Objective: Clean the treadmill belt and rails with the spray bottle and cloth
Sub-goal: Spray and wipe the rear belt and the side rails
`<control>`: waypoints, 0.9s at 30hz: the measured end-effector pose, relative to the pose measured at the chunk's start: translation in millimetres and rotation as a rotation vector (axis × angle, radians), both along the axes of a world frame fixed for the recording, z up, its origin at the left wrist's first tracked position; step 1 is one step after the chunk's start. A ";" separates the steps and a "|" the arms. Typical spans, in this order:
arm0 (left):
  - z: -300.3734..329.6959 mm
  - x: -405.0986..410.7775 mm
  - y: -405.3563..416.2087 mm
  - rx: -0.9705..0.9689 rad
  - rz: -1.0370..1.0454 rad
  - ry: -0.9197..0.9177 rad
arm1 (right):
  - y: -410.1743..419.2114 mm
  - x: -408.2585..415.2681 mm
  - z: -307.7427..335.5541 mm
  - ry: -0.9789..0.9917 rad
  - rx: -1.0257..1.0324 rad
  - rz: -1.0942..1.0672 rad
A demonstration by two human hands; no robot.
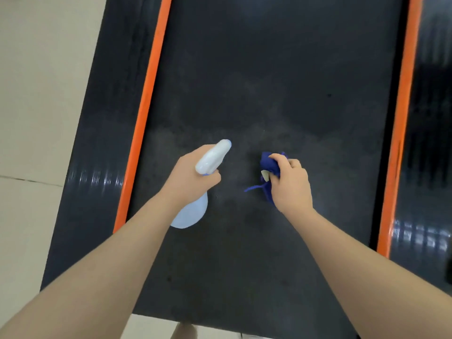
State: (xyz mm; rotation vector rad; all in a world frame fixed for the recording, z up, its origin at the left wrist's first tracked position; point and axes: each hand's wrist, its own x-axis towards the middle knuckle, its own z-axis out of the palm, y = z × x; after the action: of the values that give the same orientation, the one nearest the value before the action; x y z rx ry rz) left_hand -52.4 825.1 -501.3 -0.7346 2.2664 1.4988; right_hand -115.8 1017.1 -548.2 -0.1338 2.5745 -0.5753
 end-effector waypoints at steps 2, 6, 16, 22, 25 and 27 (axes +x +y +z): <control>5.6 6.5 19.6 0.034 -0.018 0.021 | 18.2 5.8 6.6 -0.026 -0.044 -0.098; 6.8 6.7 74.8 0.239 -0.096 -0.011 | 68.8 4.1 20.4 -0.088 -0.136 -0.266; 4.3 -40.0 189.2 0.019 -0.134 -0.098 | 136.6 6.6 38.6 0.044 0.032 -0.308; 7.9 -12.7 153.1 -0.095 0.159 -0.112 | 123.4 19.6 38.9 -0.022 -0.072 -0.263; 19.5 17.0 111.0 0.011 0.311 -0.144 | 103.9 28.9 39.1 -0.073 -0.093 -0.192; 26.4 35.8 85.4 0.039 0.403 -0.126 | 82.9 35.7 40.8 -0.096 -0.115 -0.171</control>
State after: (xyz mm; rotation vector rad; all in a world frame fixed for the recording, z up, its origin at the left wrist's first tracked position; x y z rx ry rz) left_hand -16.6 910.5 -474.9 -1.2957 2.0731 1.6041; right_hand -80.2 1100.0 -507.4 0.0746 2.4743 -0.7742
